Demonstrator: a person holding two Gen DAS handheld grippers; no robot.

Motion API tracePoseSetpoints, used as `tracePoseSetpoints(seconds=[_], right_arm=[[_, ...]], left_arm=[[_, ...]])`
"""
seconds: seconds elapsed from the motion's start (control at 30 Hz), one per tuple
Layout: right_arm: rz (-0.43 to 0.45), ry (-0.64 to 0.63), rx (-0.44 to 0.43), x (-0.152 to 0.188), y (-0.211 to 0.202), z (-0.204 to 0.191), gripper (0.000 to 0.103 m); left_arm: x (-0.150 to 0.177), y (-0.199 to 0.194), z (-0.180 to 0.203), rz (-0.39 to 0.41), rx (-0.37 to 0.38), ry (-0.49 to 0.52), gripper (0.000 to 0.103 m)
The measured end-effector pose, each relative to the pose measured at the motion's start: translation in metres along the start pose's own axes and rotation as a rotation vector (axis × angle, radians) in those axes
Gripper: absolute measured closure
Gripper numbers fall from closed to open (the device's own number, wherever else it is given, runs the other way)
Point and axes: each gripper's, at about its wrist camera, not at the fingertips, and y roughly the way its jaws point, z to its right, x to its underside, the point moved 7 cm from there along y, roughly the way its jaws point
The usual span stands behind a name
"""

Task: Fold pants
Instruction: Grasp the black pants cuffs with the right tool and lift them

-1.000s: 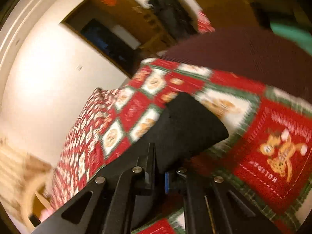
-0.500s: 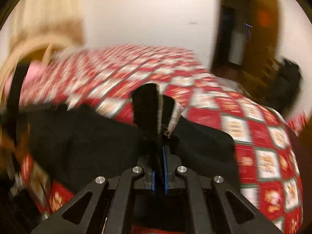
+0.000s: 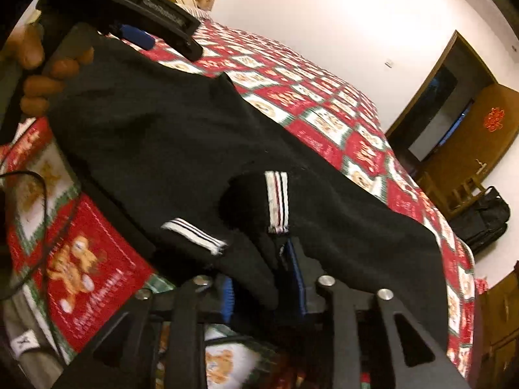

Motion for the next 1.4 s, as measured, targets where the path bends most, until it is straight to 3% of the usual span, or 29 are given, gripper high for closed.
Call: tracePoseSetpoints(seconds=[0.13, 0.23, 0.27, 0.3, 0.4, 0.47, 0.53, 0.63, 0.73, 0.77, 0.83, 0.9, 1.0, 1.1, 1.17, 1.23, 1.3, 1.4], right_arm=[[0.023, -0.026, 0.008, 0.000, 0.001, -0.005, 0.069], [0.022, 0.035, 0.021, -0.001, 0.001, 0.006, 0.069], [0.017, 0.055, 0.020, -0.002, 0.004, 0.008, 0.077], [0.009, 0.072, 0.005, -0.003, 0.006, 0.010, 0.097], [0.052, 0.160, -0.022, -0.019, -0.002, 0.019, 0.097], [0.142, 0.202, -0.016, -0.042, -0.019, 0.025, 0.097], [0.196, 0.174, -0.011, -0.061, -0.027, 0.019, 0.097], [0.175, 0.066, -0.011, -0.067, -0.013, -0.013, 0.096], [0.057, -0.031, -0.025, -0.050, 0.011, -0.045, 0.092], [0.033, -0.060, -0.032, -0.044, 0.016, -0.054, 0.085], [0.057, -0.080, -0.040, -0.043, 0.009, -0.061, 0.075], [0.068, -0.072, -0.125, -0.044, -0.002, -0.067, 0.043], [0.101, -0.067, -0.327, -0.045, -0.027, -0.081, 0.042], [0.154, 0.020, -0.452, -0.052, -0.052, -0.071, 0.042], [0.175, 0.160, -0.453, -0.065, -0.054, -0.034, 0.049], [0.144, 0.252, -0.353, -0.074, -0.036, 0.001, 0.054], [0.104, 0.293, -0.278, -0.080, -0.015, 0.023, 0.069], [0.021, 0.323, -0.253, -0.083, 0.023, 0.033, 0.075]], left_arm=[[0.001, -0.001, 0.000, 0.002, 0.000, 0.002, 0.018], [0.001, -0.002, 0.000, 0.003, 0.005, 0.001, 0.018], [0.000, -0.003, 0.000, 0.005, 0.003, 0.002, 0.018], [0.000, -0.004, -0.001, 0.007, 0.001, 0.003, 0.018], [-0.004, -0.006, -0.007, 0.011, -0.011, -0.004, 0.018], [-0.007, -0.010, -0.015, 0.024, -0.026, -0.014, 0.018], [-0.011, -0.014, -0.027, 0.039, -0.046, -0.028, 0.018], [-0.013, -0.020, -0.044, 0.054, -0.078, -0.039, 0.018], [-0.009, -0.023, -0.058, 0.054, -0.109, -0.044, 0.018], [-0.008, -0.023, -0.062, 0.051, -0.117, -0.044, 0.018], [-0.004, -0.022, -0.067, 0.045, -0.126, -0.049, 0.018], [-0.003, -0.018, -0.067, 0.031, -0.112, -0.055, 0.018], [-0.003, -0.017, -0.056, 0.030, -0.094, -0.032, 0.018], [-0.001, -0.016, -0.033, 0.033, -0.065, 0.029, 0.018], [0.002, -0.016, -0.018, 0.026, -0.029, 0.046, 0.018], [0.009, -0.013, 0.002, 0.005, 0.025, 0.065, 0.018], [0.020, -0.008, 0.022, -0.023, 0.064, 0.088, 0.018], [0.037, -0.001, 0.045, -0.060, 0.065, 0.146, 0.018]])
